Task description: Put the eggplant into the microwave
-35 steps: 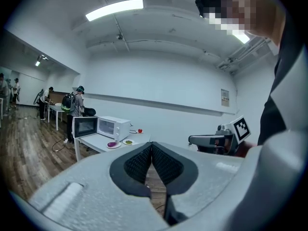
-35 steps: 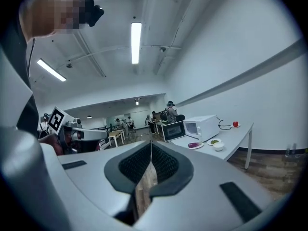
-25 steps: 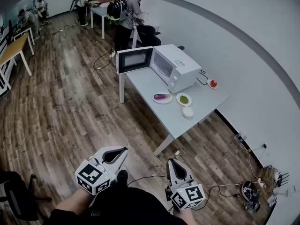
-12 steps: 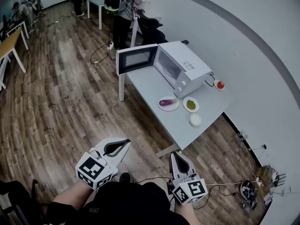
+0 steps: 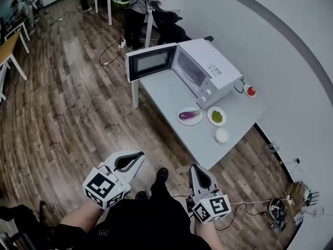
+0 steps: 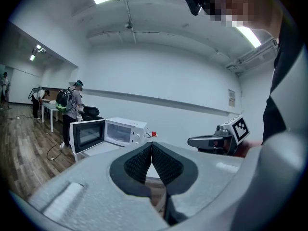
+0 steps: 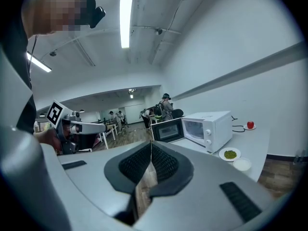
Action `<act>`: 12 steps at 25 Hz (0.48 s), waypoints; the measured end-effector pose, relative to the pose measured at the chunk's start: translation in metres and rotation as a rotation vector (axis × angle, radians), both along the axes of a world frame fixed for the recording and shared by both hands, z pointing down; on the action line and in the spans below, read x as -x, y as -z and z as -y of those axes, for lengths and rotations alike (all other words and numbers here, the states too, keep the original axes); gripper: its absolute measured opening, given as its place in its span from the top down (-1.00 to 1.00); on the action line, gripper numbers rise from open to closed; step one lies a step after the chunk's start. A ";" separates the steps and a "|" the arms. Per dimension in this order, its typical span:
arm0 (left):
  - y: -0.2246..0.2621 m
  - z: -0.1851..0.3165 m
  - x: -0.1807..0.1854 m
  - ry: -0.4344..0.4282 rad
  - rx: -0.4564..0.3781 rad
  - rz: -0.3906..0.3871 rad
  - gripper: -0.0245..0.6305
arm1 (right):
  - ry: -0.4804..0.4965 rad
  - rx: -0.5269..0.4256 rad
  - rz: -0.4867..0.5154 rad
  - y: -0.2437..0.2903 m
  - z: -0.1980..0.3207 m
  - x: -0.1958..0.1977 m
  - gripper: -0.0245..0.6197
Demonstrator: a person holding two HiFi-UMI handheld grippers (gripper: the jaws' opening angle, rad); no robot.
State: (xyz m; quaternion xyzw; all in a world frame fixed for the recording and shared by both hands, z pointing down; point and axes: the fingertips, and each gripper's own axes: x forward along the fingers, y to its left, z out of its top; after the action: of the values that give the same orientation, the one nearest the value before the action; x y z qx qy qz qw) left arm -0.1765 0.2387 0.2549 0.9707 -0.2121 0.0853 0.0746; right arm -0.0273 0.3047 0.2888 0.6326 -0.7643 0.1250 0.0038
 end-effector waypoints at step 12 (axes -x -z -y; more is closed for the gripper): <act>-0.007 0.095 -0.088 0.018 0.008 0.003 0.90 | 0.018 0.013 0.022 -0.020 0.100 -0.091 0.87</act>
State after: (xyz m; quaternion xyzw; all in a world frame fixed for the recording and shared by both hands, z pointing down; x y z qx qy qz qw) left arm -0.0881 0.1433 0.2623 0.9683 -0.2205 0.0869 0.0787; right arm 0.0634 0.2043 0.3084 0.6241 -0.7693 0.1369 0.0005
